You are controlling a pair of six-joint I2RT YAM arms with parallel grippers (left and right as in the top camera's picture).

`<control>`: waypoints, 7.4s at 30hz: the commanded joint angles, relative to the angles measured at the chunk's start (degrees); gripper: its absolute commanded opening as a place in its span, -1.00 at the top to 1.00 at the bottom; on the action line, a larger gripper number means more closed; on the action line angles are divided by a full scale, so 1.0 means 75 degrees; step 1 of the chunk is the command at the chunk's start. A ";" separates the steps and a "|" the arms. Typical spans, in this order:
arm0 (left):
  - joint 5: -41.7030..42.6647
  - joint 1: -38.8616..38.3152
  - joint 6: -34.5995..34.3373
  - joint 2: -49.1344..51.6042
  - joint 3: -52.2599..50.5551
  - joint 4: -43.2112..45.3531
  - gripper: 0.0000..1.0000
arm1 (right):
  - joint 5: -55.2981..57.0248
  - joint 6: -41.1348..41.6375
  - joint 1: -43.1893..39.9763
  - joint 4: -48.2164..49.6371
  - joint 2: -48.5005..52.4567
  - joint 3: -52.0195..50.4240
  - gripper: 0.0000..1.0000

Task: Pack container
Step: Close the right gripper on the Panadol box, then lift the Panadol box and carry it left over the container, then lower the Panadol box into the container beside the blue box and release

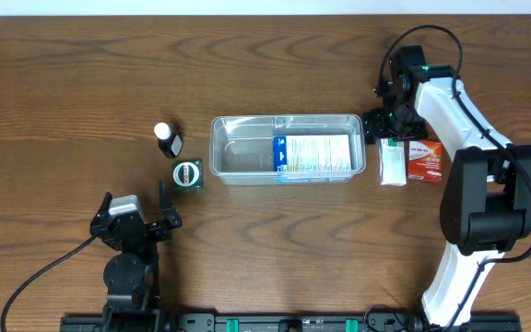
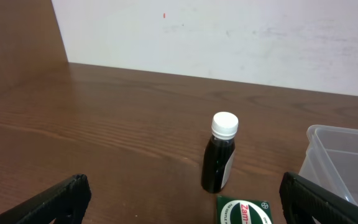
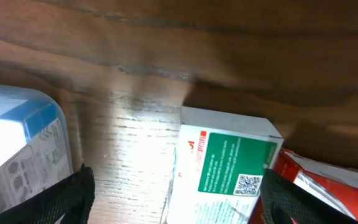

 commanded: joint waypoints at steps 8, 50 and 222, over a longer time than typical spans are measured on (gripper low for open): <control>-0.0207 -0.0003 0.0131 0.0015 -0.0160 -0.0248 -0.96 | 0.0650 0.0020 -0.0017 -0.0079 -0.0035 -0.0163 -0.64; -0.0207 -0.0003 0.0134 0.0015 -0.0160 -0.0245 -0.96 | 0.0842 0.0737 -0.0023 0.0906 -0.0038 -0.1370 0.10; -0.0207 -0.0003 0.0131 0.0015 -0.0160 -0.0248 -0.96 | 0.0006 -0.1766 0.3276 0.0015 -0.0420 -0.0073 0.60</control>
